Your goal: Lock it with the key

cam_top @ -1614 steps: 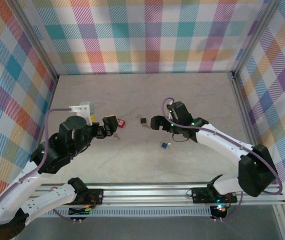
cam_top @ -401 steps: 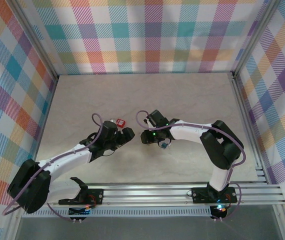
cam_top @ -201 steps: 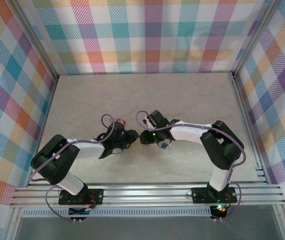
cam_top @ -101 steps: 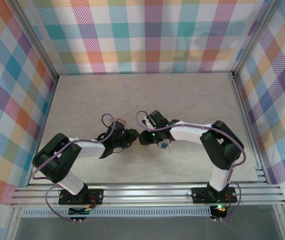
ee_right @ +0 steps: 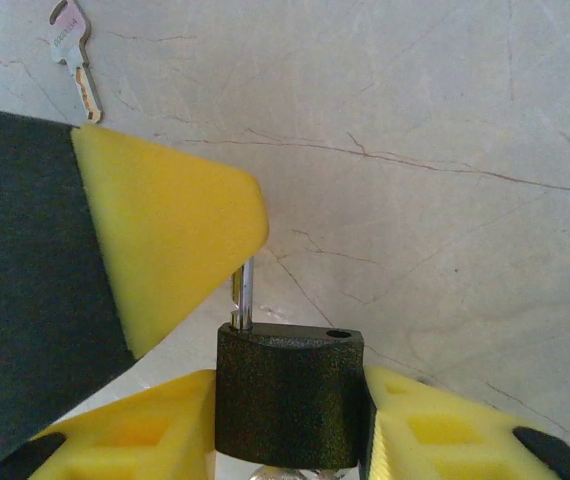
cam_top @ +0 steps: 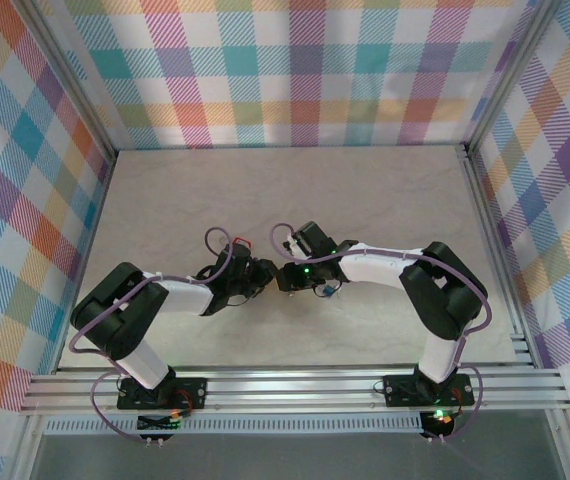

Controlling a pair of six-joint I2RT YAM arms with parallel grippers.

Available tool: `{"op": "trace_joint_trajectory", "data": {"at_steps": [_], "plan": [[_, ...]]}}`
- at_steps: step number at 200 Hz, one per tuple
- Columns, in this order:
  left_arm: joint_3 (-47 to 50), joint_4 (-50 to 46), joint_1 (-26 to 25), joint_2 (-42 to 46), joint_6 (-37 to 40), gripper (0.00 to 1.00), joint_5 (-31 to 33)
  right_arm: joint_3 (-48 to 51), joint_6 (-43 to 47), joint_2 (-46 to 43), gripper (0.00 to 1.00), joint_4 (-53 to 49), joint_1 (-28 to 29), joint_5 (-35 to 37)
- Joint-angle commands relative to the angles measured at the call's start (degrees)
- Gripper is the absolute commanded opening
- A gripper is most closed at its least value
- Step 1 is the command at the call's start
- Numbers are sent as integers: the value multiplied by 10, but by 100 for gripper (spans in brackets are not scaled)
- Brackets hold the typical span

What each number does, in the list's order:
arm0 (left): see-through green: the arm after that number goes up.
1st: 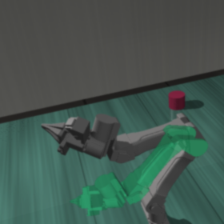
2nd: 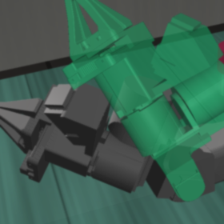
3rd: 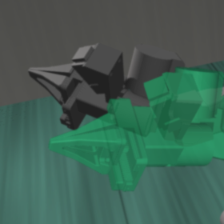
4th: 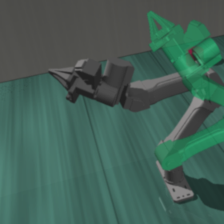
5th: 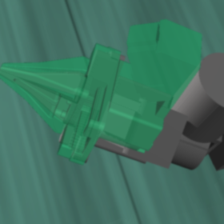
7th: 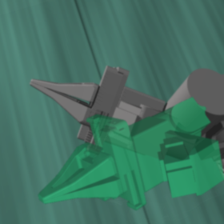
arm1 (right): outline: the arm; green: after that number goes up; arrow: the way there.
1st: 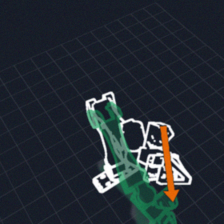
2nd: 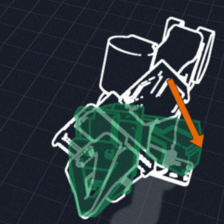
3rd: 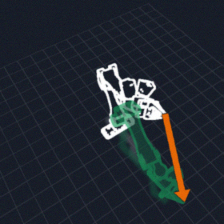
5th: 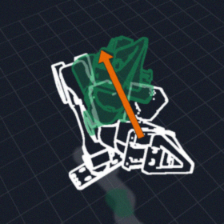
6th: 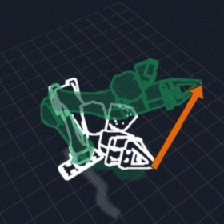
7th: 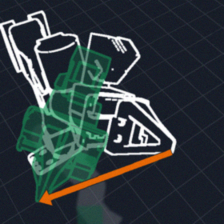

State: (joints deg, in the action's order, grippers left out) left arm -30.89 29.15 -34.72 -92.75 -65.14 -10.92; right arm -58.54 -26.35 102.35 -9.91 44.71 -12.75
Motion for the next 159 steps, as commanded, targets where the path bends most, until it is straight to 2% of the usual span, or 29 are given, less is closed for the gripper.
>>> {"op": "trace_joint_trajectory", "data": {"at_steps": [1, 45, 159], "plan": [[-7, 18, 4, -7, 5, 22, 3, 5, 7, -20, 37, 18, 6, -17], [-6, 17, 7, -7, 8, 19, 4, 4, 9, -20, 37, 18, 6, -19], [-4, 3, 32, 0, 23, 18, 1, 0, 18, -16, 37, 17, 13, -29]]}}
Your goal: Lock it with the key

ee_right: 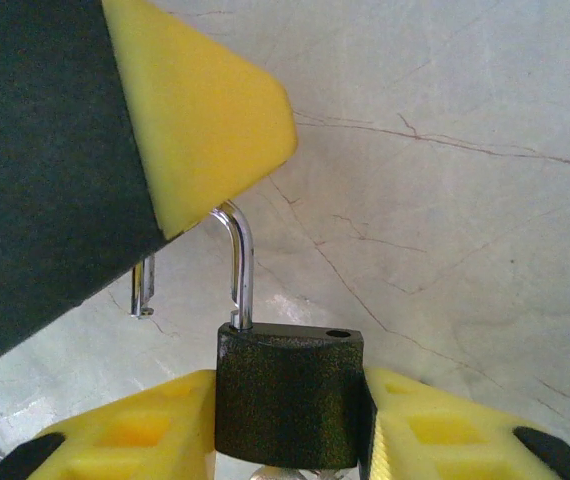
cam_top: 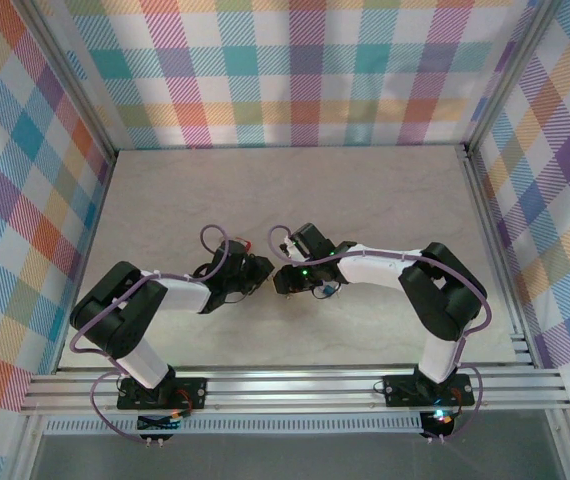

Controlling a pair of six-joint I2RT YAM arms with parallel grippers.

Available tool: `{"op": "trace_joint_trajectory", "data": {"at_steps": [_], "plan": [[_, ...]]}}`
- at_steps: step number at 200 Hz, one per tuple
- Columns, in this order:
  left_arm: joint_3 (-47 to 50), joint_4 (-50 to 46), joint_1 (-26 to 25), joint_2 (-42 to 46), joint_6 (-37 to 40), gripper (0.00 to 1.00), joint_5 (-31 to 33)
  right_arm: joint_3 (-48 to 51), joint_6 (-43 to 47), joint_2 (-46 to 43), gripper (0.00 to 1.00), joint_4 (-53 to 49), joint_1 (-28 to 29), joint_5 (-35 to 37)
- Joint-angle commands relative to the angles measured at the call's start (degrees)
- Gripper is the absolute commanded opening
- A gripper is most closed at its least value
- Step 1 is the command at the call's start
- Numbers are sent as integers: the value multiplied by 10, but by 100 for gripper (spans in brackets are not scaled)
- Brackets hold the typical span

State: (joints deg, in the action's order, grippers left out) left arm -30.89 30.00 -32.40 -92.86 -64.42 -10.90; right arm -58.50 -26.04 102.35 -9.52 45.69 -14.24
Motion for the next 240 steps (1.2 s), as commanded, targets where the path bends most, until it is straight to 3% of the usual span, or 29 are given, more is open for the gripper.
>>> {"op": "trace_joint_trajectory", "data": {"at_steps": [1, 92, 131, 191, 240], "plan": [[-4, -6, 8, 1, 16, 18, 0, 0, 15, -15, 37, 13, 4, -14], [-3, -2, 9, 9, 12, 10, -20, -3, 16, -15, 37, 11, 4, -9], [-6, -8, 9, 16, 17, 0, -23, -4, 18, -15, 37, 10, 4, -8], [-4, -4, 9, 29, 29, 0, -28, -2, 23, -18, 40, 12, 4, -12], [-2, -40, 9, 72, 52, 0, -9, 0, 31, -34, 49, 6, 3, -12]]}}
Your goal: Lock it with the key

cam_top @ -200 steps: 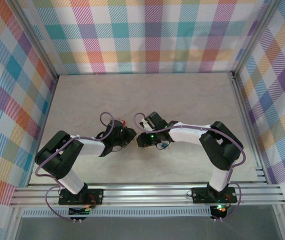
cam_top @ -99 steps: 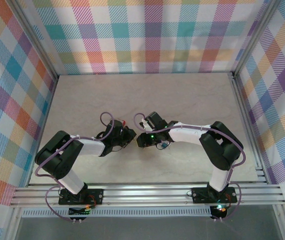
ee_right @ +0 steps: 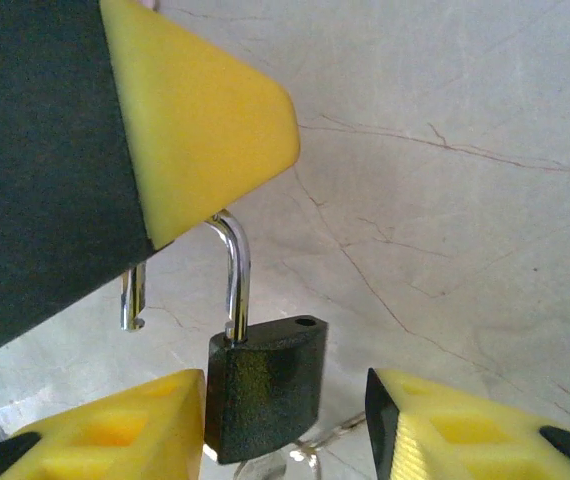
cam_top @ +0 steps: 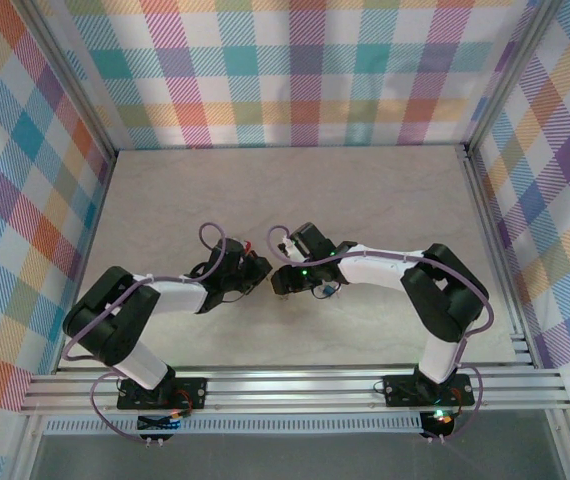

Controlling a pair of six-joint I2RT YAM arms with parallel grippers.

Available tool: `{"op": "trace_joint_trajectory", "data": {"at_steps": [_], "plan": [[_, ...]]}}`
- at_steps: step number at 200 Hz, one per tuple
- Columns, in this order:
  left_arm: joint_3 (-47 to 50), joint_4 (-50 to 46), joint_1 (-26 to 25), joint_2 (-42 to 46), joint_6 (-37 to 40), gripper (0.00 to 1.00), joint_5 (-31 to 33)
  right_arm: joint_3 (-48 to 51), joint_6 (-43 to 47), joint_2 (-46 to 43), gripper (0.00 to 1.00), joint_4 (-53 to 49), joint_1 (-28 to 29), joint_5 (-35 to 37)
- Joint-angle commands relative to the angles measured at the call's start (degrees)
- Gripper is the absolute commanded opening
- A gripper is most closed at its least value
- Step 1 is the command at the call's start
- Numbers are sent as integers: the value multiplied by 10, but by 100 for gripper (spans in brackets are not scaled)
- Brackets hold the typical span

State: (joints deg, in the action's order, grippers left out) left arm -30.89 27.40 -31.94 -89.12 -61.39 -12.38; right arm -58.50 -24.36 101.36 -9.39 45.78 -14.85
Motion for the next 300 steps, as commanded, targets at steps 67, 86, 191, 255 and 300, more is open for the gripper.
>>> {"op": "trace_joint_trajectory", "data": {"at_steps": [67, 86, 191, 255, 300], "plan": [[-4, -51, 5, 86, 38, 0, 24, 23, 32, -72, 62, 17, 2, -1], [-7, -62, 5, 97, 42, 0, 28, 36, 32, -84, 62, 36, 2, -16], [-8, -72, 1, 113, 44, 0, 32, 44, 8, -61, 59, 95, 15, -62], [-7, -87, -3, 139, 50, 0, 38, 36, 7, -45, 52, 93, 19, -52], [-7, -90, -13, 146, 50, 0, 41, 35, 3, -48, 46, 97, 20, -46]]}}
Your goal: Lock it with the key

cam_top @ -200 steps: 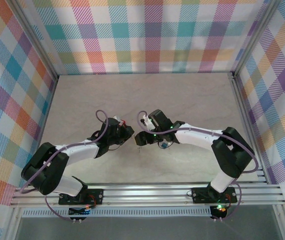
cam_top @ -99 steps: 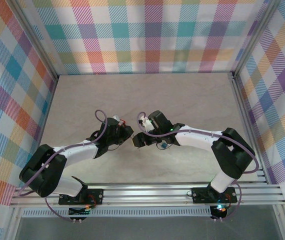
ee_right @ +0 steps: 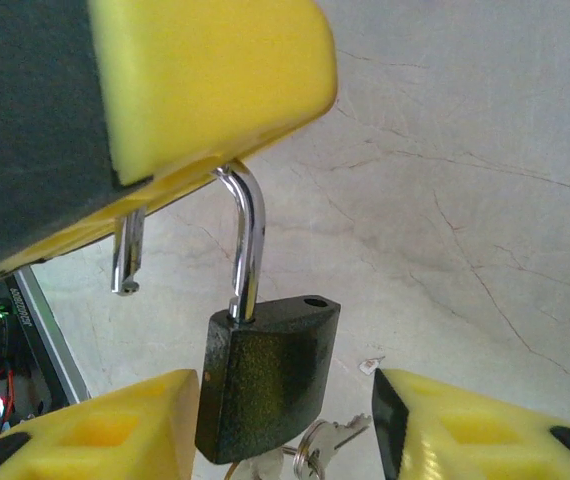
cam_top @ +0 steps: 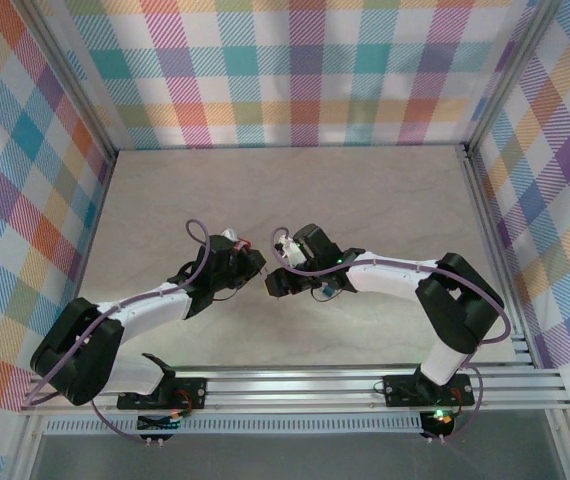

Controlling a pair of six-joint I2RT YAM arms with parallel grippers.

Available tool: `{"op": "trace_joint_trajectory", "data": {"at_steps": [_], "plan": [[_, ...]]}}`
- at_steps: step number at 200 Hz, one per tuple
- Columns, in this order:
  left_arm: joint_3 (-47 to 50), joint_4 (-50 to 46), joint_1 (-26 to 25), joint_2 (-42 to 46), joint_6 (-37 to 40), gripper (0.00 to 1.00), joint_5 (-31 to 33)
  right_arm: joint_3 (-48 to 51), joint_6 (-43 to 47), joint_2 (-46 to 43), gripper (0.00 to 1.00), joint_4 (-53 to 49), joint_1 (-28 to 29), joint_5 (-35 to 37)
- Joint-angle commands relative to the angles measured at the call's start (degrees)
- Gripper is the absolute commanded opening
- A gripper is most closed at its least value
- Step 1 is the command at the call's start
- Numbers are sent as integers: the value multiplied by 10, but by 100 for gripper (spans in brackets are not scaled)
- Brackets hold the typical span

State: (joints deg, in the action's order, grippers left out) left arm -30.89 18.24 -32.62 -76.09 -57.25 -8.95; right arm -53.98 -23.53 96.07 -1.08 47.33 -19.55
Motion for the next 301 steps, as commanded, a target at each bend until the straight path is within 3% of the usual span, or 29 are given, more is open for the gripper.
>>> {"op": "trace_joint_trajectory", "data": {"at_steps": [1, 276, 301], "plan": [[-7, 1, -7, 16, 9, 0, 8, -10, -6, 5, 46, 14, 5, 2], [-7, -59, -25, 90, 48, 0, 19, 16, -6, -22, 21, 49, 7, -18], [-5, -61, -25, 100, 51, 0, 22, 20, -8, -27, 15, 56, 7, -20]]}}
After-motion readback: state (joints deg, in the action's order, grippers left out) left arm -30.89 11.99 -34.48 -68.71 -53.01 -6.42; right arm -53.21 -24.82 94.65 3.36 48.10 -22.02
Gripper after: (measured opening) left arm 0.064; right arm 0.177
